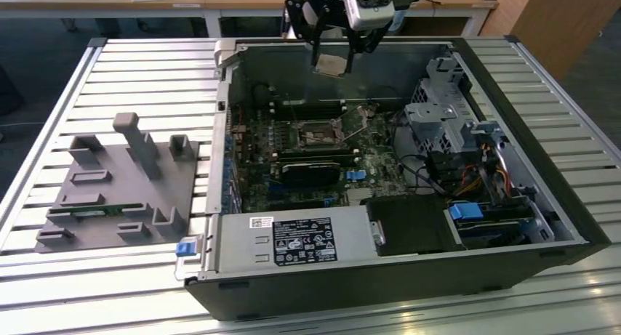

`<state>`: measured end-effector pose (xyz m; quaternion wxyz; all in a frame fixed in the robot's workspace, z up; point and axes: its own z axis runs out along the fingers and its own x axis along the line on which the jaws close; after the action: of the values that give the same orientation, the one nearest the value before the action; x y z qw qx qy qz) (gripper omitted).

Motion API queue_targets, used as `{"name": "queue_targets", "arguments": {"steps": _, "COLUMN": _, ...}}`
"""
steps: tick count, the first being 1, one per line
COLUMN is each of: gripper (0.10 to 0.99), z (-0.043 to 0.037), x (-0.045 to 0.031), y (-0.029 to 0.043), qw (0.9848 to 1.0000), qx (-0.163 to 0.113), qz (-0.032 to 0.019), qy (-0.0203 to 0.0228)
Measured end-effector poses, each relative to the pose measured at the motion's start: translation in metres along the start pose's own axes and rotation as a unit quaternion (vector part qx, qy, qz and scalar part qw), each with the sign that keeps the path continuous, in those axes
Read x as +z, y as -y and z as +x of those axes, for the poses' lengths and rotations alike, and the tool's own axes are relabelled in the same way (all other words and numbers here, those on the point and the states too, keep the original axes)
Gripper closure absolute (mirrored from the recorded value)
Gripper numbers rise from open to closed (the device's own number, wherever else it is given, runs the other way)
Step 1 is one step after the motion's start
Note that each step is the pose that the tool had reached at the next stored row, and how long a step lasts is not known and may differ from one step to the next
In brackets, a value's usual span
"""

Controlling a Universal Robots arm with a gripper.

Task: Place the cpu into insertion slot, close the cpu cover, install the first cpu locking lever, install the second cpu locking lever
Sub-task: 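Place the cpu into insertion slot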

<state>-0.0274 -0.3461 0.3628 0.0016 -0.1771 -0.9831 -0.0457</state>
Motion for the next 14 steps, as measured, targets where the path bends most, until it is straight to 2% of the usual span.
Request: {"name": "queue_targets", "arguments": {"steps": 14, "gripper": 0.545, "z": 0.0, "x": 0.0, "y": 0.0, "qw": 0.9998, "qx": 0.019, "qz": -0.0004, "qy": 0.0017}}
